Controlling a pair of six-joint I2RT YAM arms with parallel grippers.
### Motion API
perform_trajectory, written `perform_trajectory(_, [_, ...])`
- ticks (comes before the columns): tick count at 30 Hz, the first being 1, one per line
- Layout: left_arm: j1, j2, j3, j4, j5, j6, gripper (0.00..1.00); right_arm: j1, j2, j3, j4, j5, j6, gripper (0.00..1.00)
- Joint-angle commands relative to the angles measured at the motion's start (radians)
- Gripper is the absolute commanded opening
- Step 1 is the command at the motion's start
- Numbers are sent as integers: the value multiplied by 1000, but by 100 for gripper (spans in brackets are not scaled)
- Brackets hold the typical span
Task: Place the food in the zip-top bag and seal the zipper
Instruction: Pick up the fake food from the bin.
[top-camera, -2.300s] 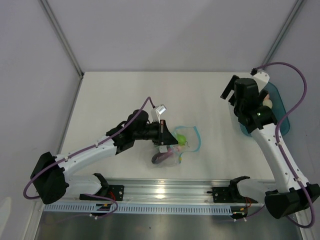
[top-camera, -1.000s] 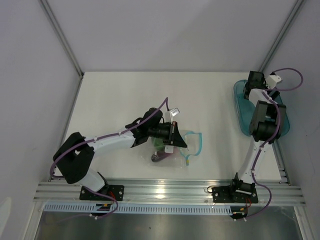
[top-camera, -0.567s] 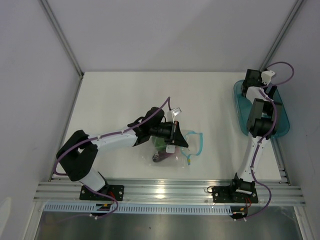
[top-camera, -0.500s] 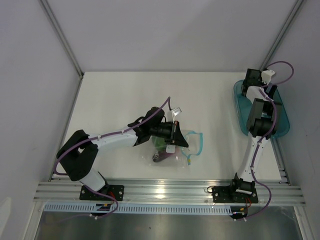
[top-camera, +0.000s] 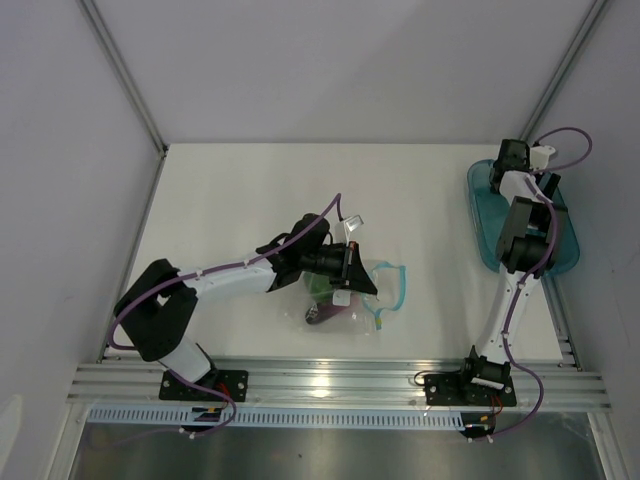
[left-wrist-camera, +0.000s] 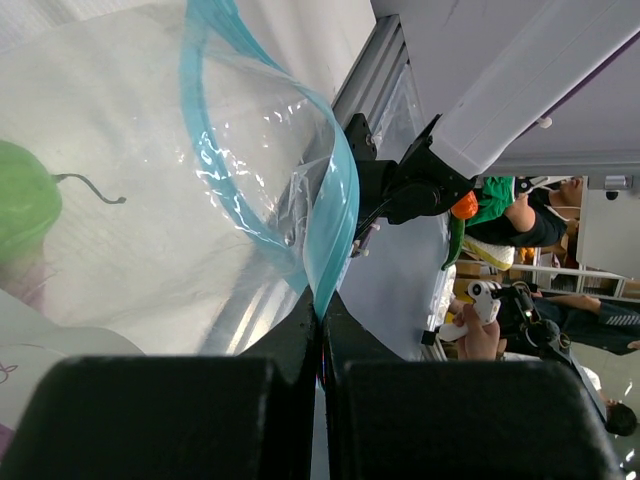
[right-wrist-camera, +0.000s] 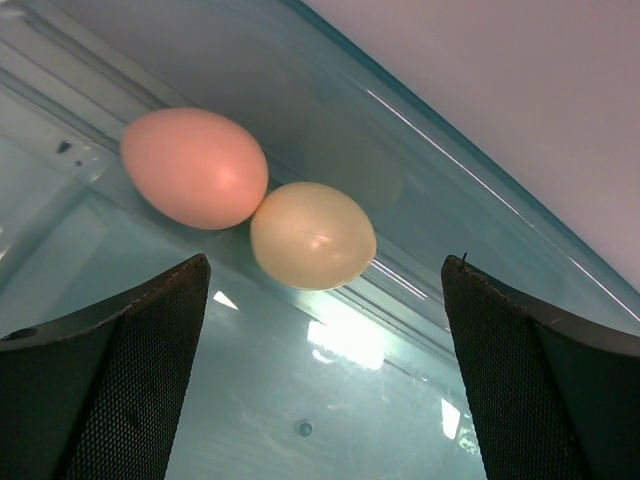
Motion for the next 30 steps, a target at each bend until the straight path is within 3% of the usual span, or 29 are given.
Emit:
perform_trajectory(1, [2,2,35,14,22,1,1,-14,25,8,-11,15,0,98])
perform_trajectory(17, [9,22,60,-3,36,9,1,-37,85,45,-13,10,-23,96])
perform_trajectory(30, [11,28,66,-12,39,12,1,-45,123,100,-8,9,-45,88])
